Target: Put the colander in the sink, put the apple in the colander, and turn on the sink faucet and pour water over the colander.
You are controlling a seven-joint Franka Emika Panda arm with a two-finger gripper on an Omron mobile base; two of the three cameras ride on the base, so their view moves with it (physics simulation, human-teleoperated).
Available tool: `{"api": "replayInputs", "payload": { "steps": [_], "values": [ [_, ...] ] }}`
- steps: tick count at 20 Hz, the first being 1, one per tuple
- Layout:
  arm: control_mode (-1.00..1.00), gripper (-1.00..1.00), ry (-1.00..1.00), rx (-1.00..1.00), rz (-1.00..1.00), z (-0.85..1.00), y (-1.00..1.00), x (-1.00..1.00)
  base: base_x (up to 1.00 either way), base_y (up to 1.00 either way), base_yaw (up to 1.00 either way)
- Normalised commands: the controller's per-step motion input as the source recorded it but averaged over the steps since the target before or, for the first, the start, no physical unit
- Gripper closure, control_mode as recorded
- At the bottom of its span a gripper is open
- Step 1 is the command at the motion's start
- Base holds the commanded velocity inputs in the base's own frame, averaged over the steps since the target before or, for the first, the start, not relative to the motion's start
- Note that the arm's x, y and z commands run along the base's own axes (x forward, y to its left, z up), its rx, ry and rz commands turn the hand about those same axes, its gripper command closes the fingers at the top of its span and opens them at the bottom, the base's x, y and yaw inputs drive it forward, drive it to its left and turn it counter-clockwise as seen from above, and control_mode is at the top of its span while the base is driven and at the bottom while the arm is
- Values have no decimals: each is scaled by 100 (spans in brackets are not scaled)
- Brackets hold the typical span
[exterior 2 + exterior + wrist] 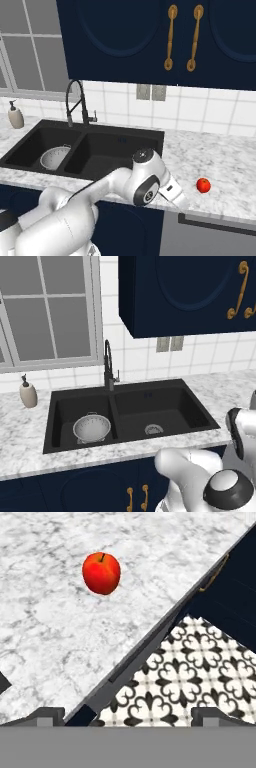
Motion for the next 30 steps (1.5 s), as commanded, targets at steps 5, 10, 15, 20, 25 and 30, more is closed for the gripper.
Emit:
{"api": "replayInputs", "payload": {
  "steps": [5,10,15,20,25,30],
  "values": [
    [-100,-100,9,5,15,0,-59,50,0,0,0],
    [-100,-100,9,3,11,0,-40,49,0,0,0],
    [-100,-100,1,2,8,-3,-28,33,0,0,0],
    [-100,-100,0,0,6,-29,-19,24,0,0,0],
    [-100,-100,0,0,5,-41,-11,15,0,0,0],
    [-100,-100,0,0,4,-35,-10,11,0,0,0]
  ]
}}
